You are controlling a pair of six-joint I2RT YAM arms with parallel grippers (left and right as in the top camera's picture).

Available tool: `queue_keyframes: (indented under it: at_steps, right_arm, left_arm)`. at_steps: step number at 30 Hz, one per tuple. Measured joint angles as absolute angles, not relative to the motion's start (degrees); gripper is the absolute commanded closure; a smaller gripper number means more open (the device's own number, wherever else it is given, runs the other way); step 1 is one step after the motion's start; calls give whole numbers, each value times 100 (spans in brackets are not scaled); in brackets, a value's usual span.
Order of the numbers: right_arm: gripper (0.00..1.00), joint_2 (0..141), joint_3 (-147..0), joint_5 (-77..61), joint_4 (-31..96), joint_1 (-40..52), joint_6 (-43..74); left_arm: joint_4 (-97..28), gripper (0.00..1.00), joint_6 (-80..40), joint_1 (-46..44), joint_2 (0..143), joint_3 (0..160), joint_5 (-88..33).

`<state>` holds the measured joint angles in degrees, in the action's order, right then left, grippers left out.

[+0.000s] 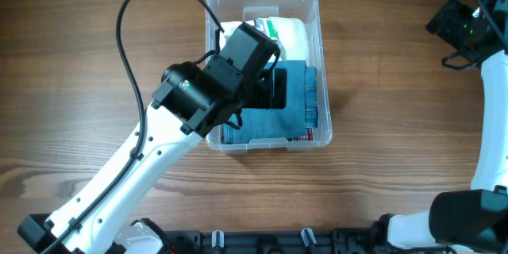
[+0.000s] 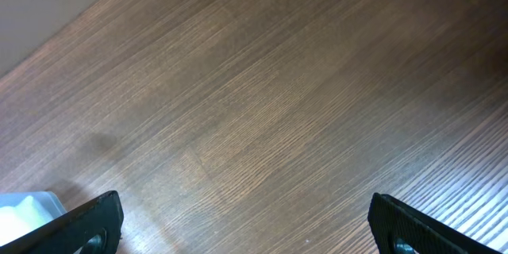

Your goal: Pack container

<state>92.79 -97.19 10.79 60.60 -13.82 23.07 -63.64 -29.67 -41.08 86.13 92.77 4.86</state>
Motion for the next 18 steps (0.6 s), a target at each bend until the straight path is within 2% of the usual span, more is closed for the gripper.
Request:
queue_keyframes:
  at_steps: [9, 18]
  right_arm:
    - [0, 9279, -9719, 1079, 6060, -1382, 2307]
    - [0, 9279, -9719, 1079, 6060, -1382, 2307]
  left_arm:
    - [-5483, 0, -2475, -4042, 8287, 8143, 480]
    - [-3924, 0, -2401, -3811, 6403, 5800, 266]
